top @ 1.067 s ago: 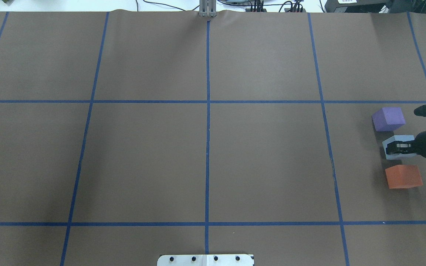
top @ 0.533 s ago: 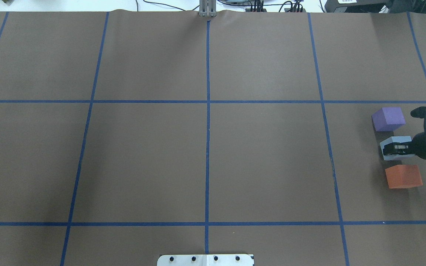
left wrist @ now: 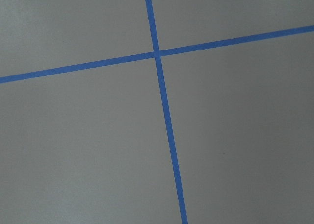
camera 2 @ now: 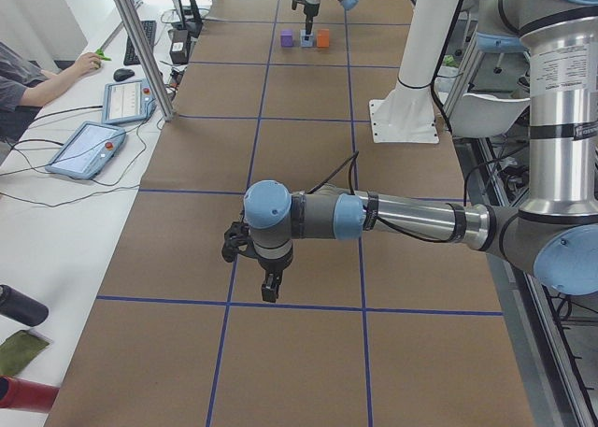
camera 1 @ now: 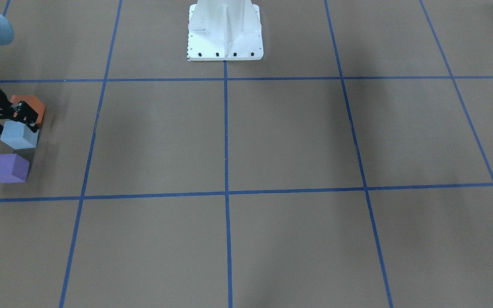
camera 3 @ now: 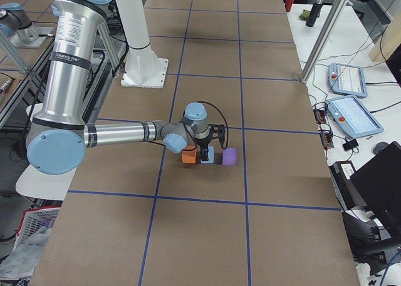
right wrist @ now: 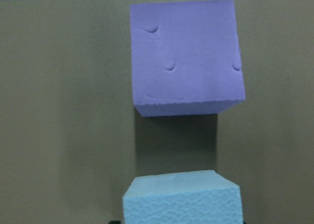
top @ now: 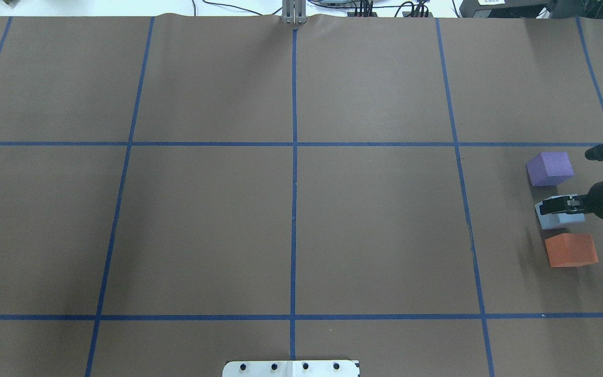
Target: Place blue block between orange and purple blocks
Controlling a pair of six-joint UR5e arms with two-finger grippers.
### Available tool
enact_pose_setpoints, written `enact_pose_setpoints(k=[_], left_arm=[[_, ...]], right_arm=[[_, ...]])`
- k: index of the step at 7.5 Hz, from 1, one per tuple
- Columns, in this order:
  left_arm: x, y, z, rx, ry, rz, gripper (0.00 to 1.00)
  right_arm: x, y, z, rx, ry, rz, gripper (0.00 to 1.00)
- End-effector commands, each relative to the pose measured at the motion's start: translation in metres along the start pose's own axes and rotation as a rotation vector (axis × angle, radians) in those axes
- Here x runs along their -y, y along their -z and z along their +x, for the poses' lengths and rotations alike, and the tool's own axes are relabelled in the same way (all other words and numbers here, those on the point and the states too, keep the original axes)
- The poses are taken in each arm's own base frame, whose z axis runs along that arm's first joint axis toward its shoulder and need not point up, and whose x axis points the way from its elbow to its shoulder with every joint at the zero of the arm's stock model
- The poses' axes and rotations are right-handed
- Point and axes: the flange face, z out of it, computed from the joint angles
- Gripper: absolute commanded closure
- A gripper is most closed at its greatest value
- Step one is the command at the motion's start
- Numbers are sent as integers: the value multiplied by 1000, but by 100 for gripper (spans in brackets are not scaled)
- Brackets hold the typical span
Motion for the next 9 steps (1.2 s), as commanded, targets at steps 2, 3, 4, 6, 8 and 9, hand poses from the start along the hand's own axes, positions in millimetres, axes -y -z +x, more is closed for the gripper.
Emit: enact_pose_setpoints(k=[2,3,4,6,8,9], left_arm=[[0,-1,2,-28,4,3,0],[0,-1,2,-28,2,3,0],[0,0,2,-28,-1,4,0],[2,0,2,-26,0,5,0],[1,-1,1,-25,-4,3,0],[0,-3,-1,-22,1,-3,0]], right_arm=[[32,60,65,35,47,-2,0],[39,80,96,16,84,-5,0],[43,102,129,16,119,-21,0],[45,145,170,-20,162,-49,0],[37,164,191,-48,158,-85,0],[32,162,196,-64,151,-92,0]])
